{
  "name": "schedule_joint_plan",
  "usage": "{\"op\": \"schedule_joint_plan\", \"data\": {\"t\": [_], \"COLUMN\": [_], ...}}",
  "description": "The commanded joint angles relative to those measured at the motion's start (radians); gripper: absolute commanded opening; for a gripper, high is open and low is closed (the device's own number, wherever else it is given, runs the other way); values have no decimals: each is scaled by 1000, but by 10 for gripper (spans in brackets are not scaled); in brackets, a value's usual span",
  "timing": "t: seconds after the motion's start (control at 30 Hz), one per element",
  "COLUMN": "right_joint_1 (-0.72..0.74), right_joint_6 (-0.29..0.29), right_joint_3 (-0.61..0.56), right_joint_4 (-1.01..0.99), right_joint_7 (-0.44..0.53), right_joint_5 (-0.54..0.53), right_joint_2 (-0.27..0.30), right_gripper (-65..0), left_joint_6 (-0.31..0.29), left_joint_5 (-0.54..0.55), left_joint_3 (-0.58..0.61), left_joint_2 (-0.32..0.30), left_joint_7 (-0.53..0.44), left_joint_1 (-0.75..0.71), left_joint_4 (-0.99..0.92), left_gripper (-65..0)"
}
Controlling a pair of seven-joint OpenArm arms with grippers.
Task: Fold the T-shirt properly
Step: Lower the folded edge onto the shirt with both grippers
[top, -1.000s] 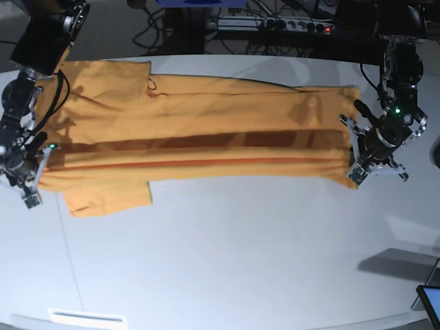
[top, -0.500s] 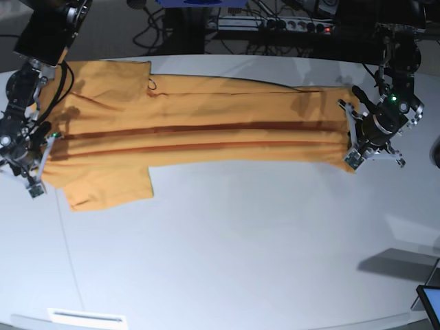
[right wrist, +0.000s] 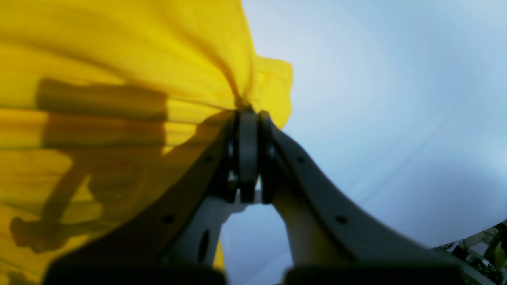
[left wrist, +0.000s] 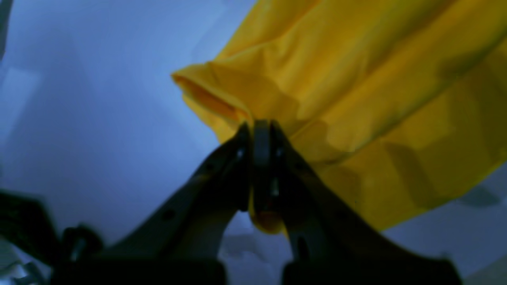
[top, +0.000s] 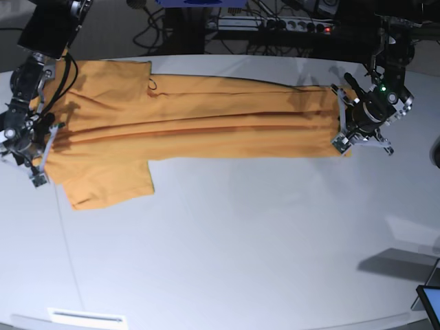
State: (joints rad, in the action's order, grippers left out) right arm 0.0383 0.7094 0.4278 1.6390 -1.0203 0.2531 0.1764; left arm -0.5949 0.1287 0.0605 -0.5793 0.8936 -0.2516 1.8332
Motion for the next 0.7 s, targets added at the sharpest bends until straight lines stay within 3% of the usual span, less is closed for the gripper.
{"op": "schedule_joint_plan", "data": {"t": [0.0,0.1,0.43,0.57,0.67], "right_joint_1": [13,4,-11,-13,-13], "right_joint_6": [-11,-11,-11,-11,-11], "right_joint_3": [9,9,12,12,13], "right_joint_4": [13,14,13,13,13], "right_joint_7": [-5,-9,-10,-10,-10], "right_joint_5": [15,15,15,15,15], "right_joint_2": [12,8,5,5,5], "right_gripper": [-649,-649,-646,-521,-434], "left_joint_6": [11,11,11,11,11], "left_joint_5": [-36,-91,-117,-117,-117], "left_joint_3": [9,49,39,39,39], "left_joint_2": [-17,-14,2,0,0], "left_joint_7": [2,2,2,3,3], "left_joint_1": [7,7,7,7,7], "left_joint_4": [12,12,12,12,12], "left_gripper": [-650,-650,-650,-650,-584]}}
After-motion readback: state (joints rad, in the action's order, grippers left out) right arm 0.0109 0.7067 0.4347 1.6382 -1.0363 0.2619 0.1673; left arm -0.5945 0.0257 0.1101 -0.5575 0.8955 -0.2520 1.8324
